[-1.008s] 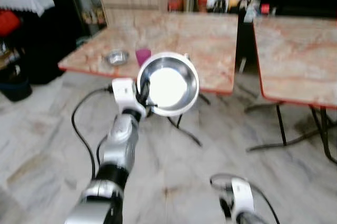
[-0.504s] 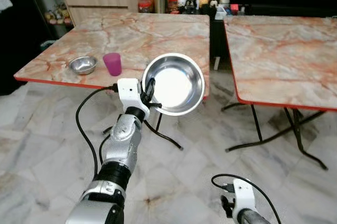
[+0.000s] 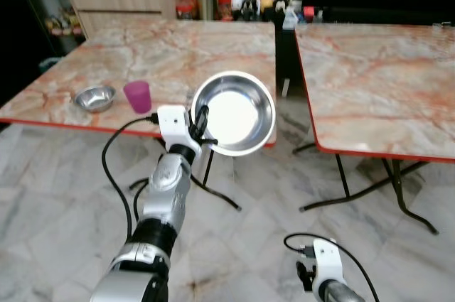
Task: Setting the table
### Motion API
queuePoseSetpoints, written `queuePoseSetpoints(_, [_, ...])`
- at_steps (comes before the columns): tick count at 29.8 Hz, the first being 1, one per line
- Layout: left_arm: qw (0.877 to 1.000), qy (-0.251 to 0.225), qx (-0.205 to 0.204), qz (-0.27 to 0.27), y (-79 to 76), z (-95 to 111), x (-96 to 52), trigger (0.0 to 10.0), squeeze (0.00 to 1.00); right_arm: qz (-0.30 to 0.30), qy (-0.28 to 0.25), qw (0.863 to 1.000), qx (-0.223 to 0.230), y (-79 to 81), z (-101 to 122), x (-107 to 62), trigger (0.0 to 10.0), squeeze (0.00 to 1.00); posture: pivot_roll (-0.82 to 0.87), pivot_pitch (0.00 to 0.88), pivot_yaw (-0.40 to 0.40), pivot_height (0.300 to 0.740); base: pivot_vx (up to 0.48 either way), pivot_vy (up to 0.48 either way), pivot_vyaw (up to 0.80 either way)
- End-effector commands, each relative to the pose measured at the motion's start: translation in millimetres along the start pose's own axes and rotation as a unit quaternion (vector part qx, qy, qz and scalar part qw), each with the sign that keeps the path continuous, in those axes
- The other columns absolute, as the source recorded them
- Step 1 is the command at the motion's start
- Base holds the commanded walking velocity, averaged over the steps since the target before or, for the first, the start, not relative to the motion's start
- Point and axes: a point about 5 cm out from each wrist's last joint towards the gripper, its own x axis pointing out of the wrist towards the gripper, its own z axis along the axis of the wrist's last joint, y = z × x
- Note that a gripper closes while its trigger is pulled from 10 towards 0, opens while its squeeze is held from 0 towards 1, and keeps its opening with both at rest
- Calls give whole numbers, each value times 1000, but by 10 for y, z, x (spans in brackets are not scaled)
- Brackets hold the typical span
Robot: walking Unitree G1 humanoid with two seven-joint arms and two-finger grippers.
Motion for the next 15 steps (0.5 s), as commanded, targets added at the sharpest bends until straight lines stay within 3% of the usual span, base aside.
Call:
queuePoseSetpoints(1, [1000, -9, -9, -4, -68, 23, 22, 10000, 0, -5, 1, 1000, -7, -64, -2, -8, 10000, 0, 71, 30, -39, 715, 337, 0, 0])
queuePoseSetpoints(15, [1000, 1, -13, -12, -101, -22, 8, 10000, 0, -1, -1, 1000, -8, -34, 2, -5, 10000, 0, 57, 29, -26, 715, 319, 0, 0])
